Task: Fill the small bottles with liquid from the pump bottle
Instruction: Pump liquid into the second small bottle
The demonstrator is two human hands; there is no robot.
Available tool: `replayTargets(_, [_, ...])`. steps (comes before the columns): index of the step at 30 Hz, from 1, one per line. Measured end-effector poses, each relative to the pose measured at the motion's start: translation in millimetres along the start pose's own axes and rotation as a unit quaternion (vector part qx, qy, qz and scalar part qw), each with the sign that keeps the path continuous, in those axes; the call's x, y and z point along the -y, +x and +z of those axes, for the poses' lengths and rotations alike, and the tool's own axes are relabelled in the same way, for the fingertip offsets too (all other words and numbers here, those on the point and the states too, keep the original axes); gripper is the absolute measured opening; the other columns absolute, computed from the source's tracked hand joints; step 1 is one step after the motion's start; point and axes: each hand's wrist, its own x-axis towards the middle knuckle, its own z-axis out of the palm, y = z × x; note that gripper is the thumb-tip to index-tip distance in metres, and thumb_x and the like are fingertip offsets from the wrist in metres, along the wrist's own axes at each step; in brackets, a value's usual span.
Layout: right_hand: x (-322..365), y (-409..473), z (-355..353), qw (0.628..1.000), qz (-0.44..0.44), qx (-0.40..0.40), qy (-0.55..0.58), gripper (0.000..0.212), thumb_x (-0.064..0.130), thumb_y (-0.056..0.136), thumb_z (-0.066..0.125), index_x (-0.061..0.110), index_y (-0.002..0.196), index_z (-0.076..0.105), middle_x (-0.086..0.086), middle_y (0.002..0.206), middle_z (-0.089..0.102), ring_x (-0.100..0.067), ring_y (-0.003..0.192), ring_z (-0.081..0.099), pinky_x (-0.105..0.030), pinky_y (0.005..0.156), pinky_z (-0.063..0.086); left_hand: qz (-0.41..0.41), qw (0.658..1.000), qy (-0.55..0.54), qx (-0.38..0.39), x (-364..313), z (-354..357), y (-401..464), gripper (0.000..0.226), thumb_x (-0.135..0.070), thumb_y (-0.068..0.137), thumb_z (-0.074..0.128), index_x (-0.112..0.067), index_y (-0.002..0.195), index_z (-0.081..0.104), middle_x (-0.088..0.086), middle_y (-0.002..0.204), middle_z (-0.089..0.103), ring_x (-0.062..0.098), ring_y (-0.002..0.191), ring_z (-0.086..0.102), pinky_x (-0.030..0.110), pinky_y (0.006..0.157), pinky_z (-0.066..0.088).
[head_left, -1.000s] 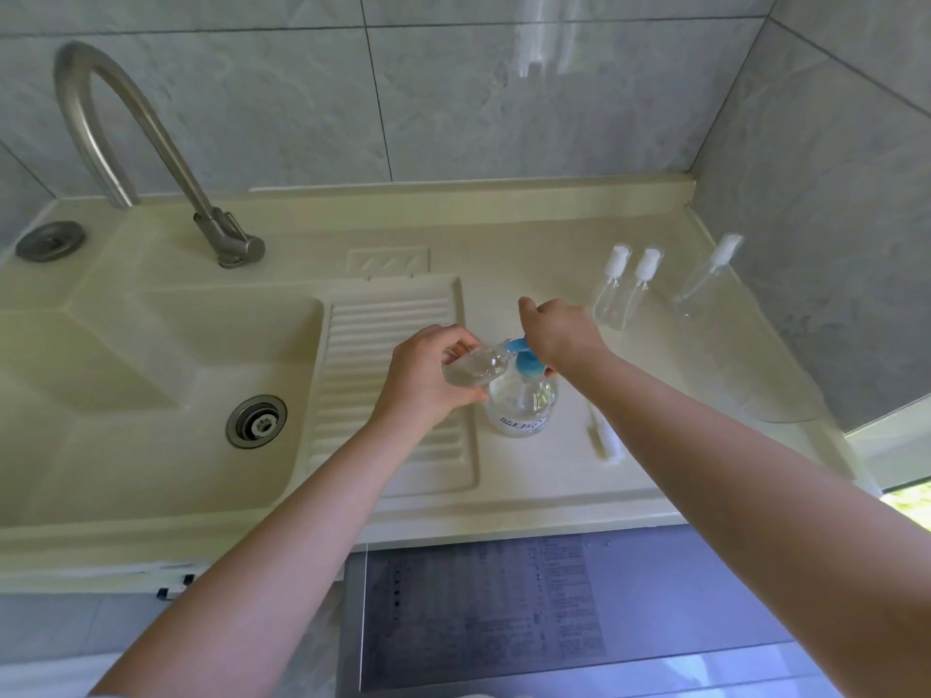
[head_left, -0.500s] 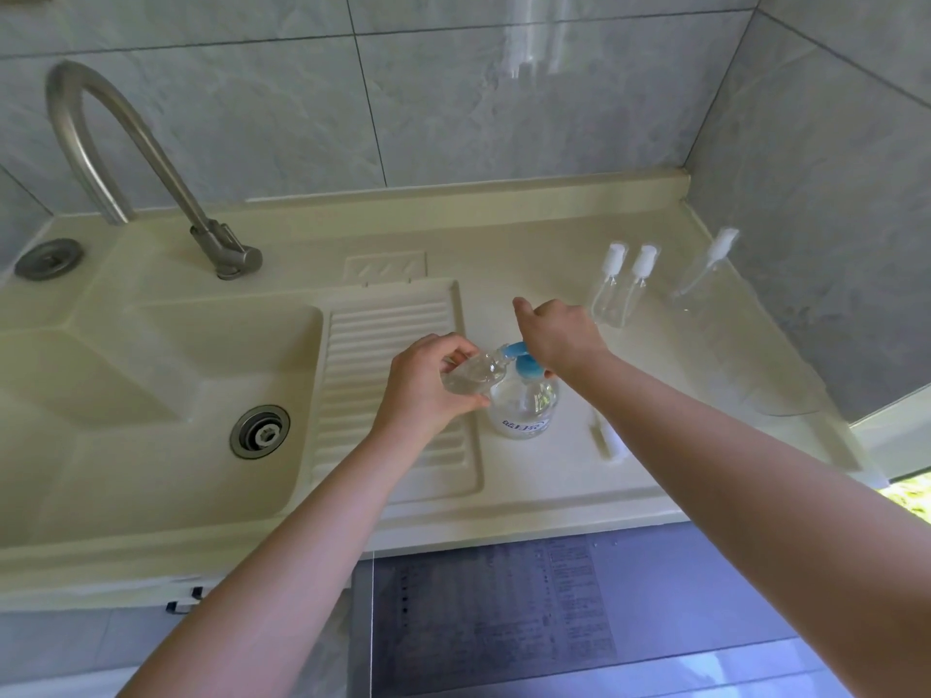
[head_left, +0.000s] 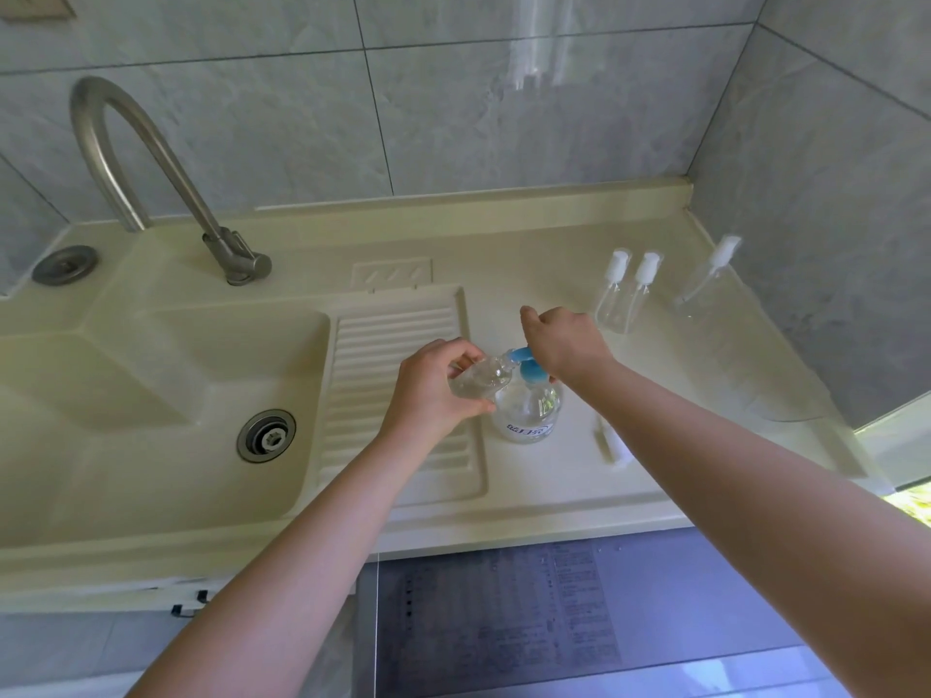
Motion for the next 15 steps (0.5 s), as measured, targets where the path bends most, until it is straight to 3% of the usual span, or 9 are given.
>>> replayTargets(2, [1, 1, 1, 1.000, 0.006, -0.007, -0.007, 0.044, 0.039, 0.103, 0.023, 0.010, 0.085, 0.051, -0.017, 0.093, 0.059, -0.035, 0.085, 0.057, -0.044, 0.085, 0.053, 0.002, 1.000, 0.000, -0.001, 0, 1, 1, 0.046, -0.010, 0.053, 0.091, -0.022, 0.090, 0.069, -0.006, 0.093, 0.067, 0.005, 0.079, 0.061, 0.002, 0.070, 0.039])
replayTargets(4, [3, 2, 4, 0.999, 0.009, -0.024, -0.020, 0.041, 0.031, 0.103, 0.023, 0.014, 0.072, 0.042, -0.016, 0.090, 0.055, -0.034, 0.080, 0.051, -0.038, 0.073, 0.048, -0.001, 1.000, 0.000, -0.001, 1, 1, 1, 0.045, -0.011, 0.052, 0.091, -0.023, 0.090, 0.068, -0.006, 0.093, 0.066, 0.007, 0.079, 0.062, 0.003, 0.069, 0.040])
replayTargets(6, [5, 4, 7, 0.998, 0.027, -0.040, -0.033, 0.037, 0.022, 0.101, 0.024, 0.016, 0.066, 0.033, -0.013, 0.084, 0.050, -0.030, 0.071, 0.042, -0.029, 0.055, 0.032, -0.005, 1.000, 0.005, 0.003, 3, 2, 1, 0.045, -0.011, 0.052, 0.091, -0.023, 0.089, 0.069, -0.005, 0.093, 0.066, 0.010, 0.080, 0.062, 0.004, 0.068, 0.040])
replayTargets(9, [4, 7, 10, 0.998, 0.041, -0.037, -0.036, 0.035, 0.020, 0.099, 0.025, 0.015, 0.066, 0.033, -0.012, 0.078, 0.048, -0.027, 0.063, 0.038, -0.028, 0.048, 0.018, -0.005, 1.000, 0.005, 0.005, 5, 3, 1, 0.045, -0.011, 0.053, 0.091, -0.021, 0.091, 0.069, -0.004, 0.094, 0.067, 0.008, 0.081, 0.061, 0.003, 0.069, 0.040])
replayTargets(12, [4, 7, 3, 0.999, 0.040, -0.019, 0.008, 0.042, 0.034, 0.099, 0.025, 0.011, 0.072, 0.047, -0.015, 0.081, 0.060, -0.025, 0.054, 0.051, -0.028, 0.050, 0.031, -0.003, 1.000, 0.000, -0.001, 4, 4, 0, 0.045, -0.011, 0.053, 0.092, -0.020, 0.091, 0.069, -0.006, 0.094, 0.067, 0.007, 0.080, 0.061, 0.003, 0.070, 0.040])
replayTargets(15, [5, 1, -9, 0.995, 0.053, 0.021, 0.082, 0.054, 0.045, 0.099, 0.030, 0.006, 0.088, 0.065, -0.016, 0.080, 0.069, -0.029, 0.056, 0.065, -0.028, 0.065, 0.050, 0.000, 1.000, -0.005, -0.006, 2, 2, 0, 0.045, -0.011, 0.052, 0.092, -0.020, 0.090, 0.069, -0.006, 0.093, 0.067, 0.003, 0.078, 0.060, 0.003, 0.070, 0.040])
